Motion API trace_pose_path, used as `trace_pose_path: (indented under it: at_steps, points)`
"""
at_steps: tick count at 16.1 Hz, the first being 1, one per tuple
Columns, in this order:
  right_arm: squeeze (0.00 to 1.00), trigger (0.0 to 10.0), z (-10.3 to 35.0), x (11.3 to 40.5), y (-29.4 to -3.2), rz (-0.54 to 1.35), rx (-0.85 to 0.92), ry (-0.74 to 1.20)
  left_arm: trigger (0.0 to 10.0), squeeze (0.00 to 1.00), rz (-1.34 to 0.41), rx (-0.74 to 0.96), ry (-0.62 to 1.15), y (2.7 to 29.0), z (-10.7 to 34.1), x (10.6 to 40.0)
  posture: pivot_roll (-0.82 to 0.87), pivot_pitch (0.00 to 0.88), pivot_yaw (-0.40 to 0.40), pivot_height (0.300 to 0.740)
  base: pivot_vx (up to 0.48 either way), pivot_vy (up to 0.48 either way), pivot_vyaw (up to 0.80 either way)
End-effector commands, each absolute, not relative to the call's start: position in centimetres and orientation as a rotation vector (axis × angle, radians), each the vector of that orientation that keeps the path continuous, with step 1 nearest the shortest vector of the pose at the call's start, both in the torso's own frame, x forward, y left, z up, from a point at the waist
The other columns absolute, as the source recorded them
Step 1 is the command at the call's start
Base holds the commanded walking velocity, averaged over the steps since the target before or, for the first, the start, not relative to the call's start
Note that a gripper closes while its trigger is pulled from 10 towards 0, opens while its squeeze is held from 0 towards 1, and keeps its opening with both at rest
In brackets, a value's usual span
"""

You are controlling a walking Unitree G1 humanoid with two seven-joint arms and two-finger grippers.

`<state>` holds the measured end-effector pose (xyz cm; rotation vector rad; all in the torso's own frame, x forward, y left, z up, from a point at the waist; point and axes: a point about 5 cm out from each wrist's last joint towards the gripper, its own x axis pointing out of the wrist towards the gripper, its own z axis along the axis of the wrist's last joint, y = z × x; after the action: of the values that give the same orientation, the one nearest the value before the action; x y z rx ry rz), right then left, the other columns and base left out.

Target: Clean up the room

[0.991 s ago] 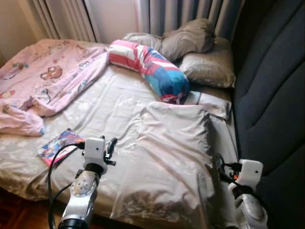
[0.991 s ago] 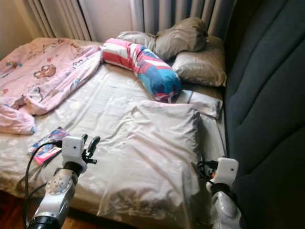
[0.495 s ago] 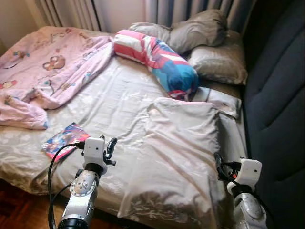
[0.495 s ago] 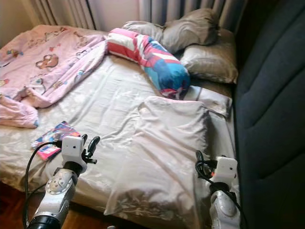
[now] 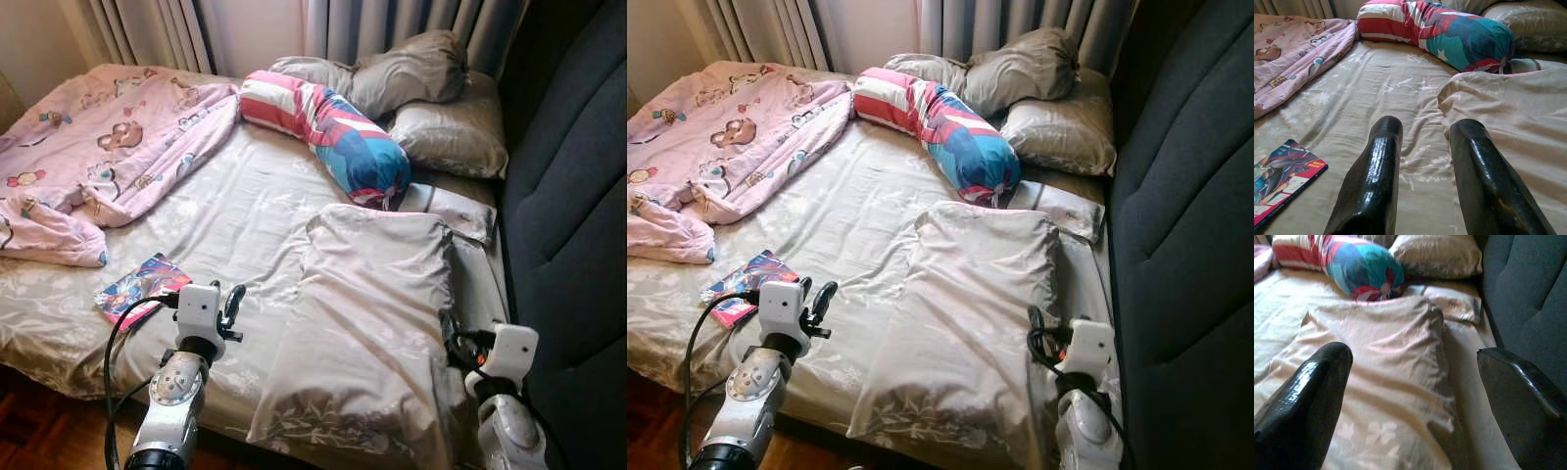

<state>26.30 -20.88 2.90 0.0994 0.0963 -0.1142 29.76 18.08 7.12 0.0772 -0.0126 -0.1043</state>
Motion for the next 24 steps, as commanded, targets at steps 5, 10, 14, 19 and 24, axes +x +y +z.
trace_pose_path:
  at_steps: [5, 10, 14, 19, 24]
  points:
    - [0.00, 10.0, 3.33, 26.23, -21.29, -0.141, 0.108, 0.083, 10.0, 0.00, -0.087, 0.036, -0.018, 18.13, 7.25, 29.75, 0.02, 0.102, -0.007, 0.740, 0.000, 0.000, 0.00]
    - [0.00, 10.0, 3.31, 26.62, -21.32, -0.149, 0.095, 0.109, 10.0, 0.00, -0.090, 0.031, -0.016, 18.24, 7.11, 29.46, 0.03, 0.090, -0.012, 0.725, 0.000, 0.000, 0.00]
    - [0.00, 10.0, 3.58, 26.58, -21.59, -0.157, 0.083, 0.088, 10.0, 0.00, -0.102, 0.028, -0.017, 18.01, 7.00, 29.26, 0.03, 0.081, -0.013, 0.681, 0.000, 0.000, 0.00]
    - [0.00, 10.0, 3.39, 26.35, -21.71, -0.171, 0.088, 0.096, 10.0, 0.00, -0.121, 0.027, -0.015, 17.70, 6.98, 29.23, 0.03, 0.068, -0.011, 0.681, 0.000, 0.000, 0.00]
    - [0.00, 10.0, 3.53, 26.64, -21.57, -0.168, 0.100, 0.088, 10.0, 0.00, -0.133, 0.028, -0.015, 17.57, 7.07, 29.35, 0.03, 0.066, -0.013, 0.658, 0.000, 0.000, 0.00]
